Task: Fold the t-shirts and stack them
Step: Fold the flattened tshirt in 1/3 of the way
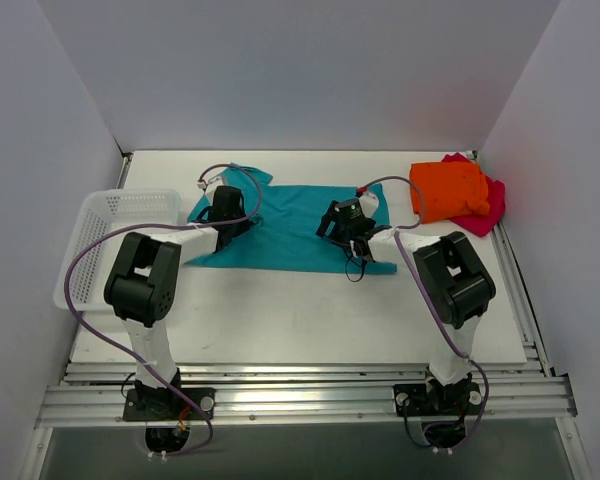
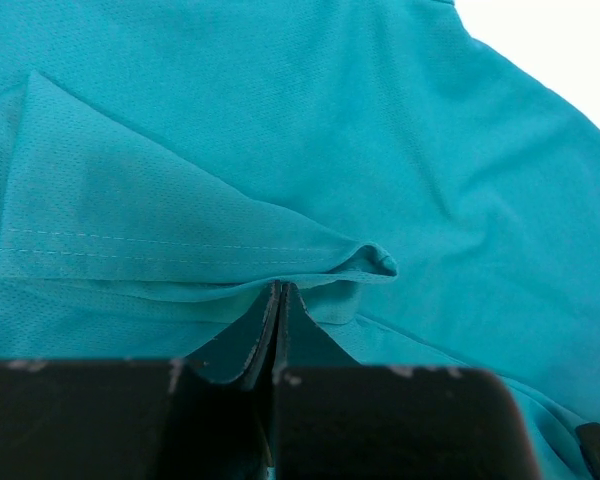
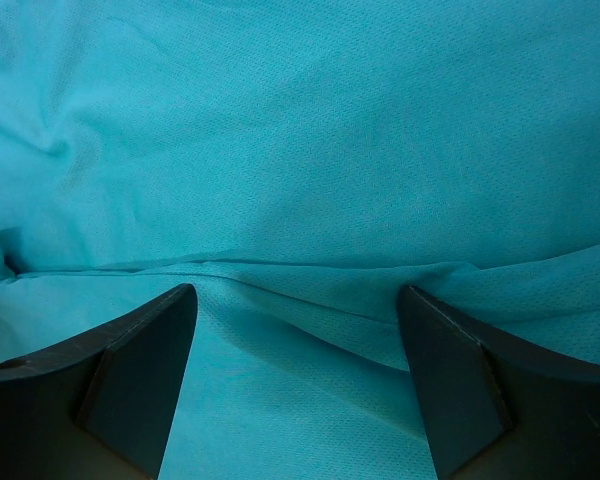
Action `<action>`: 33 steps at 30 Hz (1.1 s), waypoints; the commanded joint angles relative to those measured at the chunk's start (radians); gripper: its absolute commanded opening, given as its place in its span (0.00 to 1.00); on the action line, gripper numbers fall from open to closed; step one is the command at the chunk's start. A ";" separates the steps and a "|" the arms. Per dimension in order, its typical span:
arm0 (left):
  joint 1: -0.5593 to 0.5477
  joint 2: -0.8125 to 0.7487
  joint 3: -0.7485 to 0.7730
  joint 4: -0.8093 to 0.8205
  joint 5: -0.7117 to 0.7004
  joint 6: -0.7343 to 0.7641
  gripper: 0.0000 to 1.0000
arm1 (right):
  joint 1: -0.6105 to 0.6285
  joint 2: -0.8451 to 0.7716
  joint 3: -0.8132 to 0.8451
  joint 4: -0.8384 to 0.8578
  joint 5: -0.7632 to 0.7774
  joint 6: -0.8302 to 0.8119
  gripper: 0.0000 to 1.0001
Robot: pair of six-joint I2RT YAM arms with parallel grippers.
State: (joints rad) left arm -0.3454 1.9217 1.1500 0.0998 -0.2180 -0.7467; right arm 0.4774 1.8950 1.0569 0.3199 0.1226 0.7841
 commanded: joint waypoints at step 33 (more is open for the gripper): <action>0.118 -0.036 0.306 -0.081 0.009 0.126 0.02 | -0.028 -0.005 0.011 -0.059 0.044 -0.026 0.76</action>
State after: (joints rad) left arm -0.2260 2.0453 1.5307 -0.0246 -0.2214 -0.6243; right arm 0.4568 1.9083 1.0645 0.3435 0.1112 0.7792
